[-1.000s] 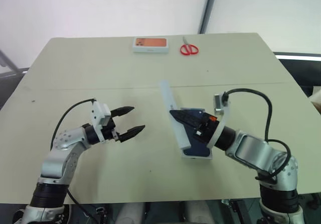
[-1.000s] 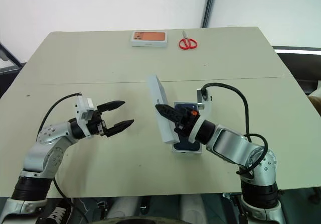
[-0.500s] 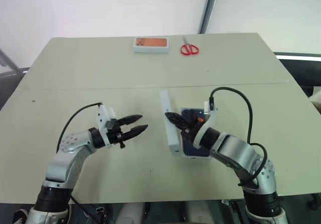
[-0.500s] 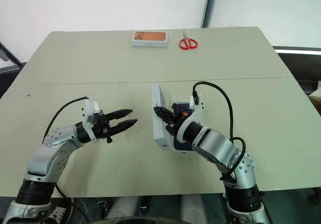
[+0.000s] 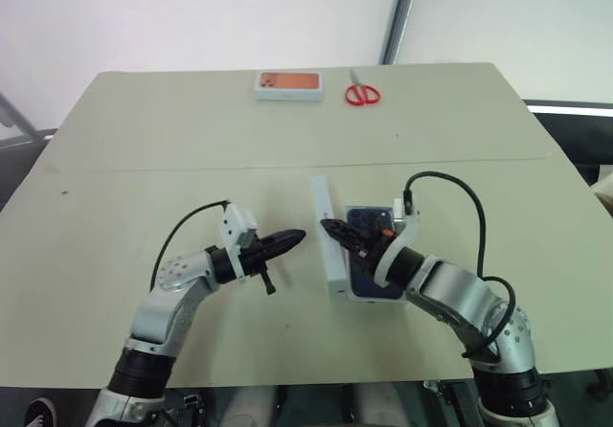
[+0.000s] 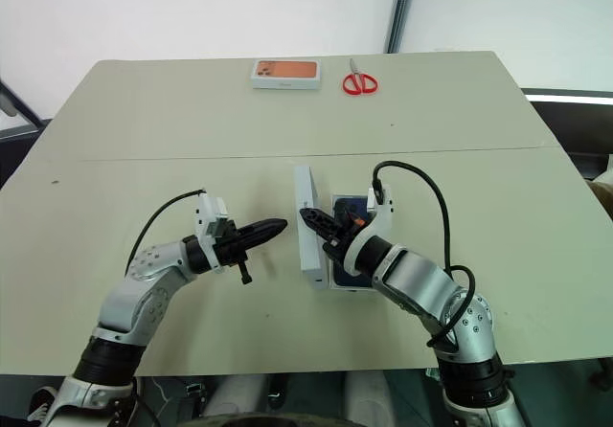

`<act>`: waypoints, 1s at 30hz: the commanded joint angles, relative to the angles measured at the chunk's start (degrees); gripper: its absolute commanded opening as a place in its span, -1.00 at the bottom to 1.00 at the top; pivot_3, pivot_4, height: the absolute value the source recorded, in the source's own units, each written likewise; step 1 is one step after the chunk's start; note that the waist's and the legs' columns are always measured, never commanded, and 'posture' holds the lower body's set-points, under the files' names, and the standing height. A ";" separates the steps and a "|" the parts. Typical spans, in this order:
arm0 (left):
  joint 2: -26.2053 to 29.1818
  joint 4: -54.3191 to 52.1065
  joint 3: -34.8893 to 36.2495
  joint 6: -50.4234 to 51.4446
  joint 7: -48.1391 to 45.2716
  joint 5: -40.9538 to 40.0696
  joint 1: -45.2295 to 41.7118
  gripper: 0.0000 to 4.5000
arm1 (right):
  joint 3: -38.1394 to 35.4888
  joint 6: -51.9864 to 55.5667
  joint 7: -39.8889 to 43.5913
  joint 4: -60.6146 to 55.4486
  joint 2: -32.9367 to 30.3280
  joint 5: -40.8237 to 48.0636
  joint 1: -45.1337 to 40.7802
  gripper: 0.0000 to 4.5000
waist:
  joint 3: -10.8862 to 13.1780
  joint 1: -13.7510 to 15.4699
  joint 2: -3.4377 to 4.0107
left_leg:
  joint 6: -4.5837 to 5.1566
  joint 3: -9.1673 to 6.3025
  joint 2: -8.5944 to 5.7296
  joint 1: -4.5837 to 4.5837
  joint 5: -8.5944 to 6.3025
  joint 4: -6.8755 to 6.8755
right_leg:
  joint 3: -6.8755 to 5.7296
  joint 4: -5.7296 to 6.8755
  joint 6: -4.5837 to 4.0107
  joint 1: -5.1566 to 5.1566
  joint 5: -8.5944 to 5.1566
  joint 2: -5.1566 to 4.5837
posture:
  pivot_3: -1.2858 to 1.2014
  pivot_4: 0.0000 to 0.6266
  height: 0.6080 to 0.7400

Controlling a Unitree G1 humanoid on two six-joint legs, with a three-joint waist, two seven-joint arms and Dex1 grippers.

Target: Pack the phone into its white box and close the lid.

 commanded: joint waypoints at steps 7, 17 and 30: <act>-3.04 3.72 -2.95 -3.45 -0.67 2.10 -3.50 -1.00 | -5.70 1.33 6.88 -2.55 -8.93 -7.60 -0.68 0.98 | 0.01 0.19 -0.01 | 0.01 0.01 -0.02 -0.01 0.00 0.02 | -0.01 0.01 0.00 0.01 0.00 0.01 | 0.03 -0.52 1.00; -8.21 9.60 -6.34 -5.22 -2.34 3.54 -8.20 -1.00 | -12.13 0.68 30.94 -6.43 -31.93 -42.31 5.19 0.98 | 0.01 0.18 0.04 | 0.02 0.03 -0.04 -0.03 0.00 0.09 | -0.08 0.03 0.04 0.04 0.00 0.03 | 0.03 -0.52 1.00; -10.31 12.10 -6.11 -5.36 -2.44 4.01 -10.08 -1.00 | -5.28 -6.97 45.23 -3.05 -30.53 -74.50 4.53 -0.73 | 0.01 0.22 -0.05 | 0.02 -0.01 -0.04 -0.02 0.01 0.14 | -0.10 0.06 0.11 0.08 0.00 0.04 | 0.03 -0.52 1.00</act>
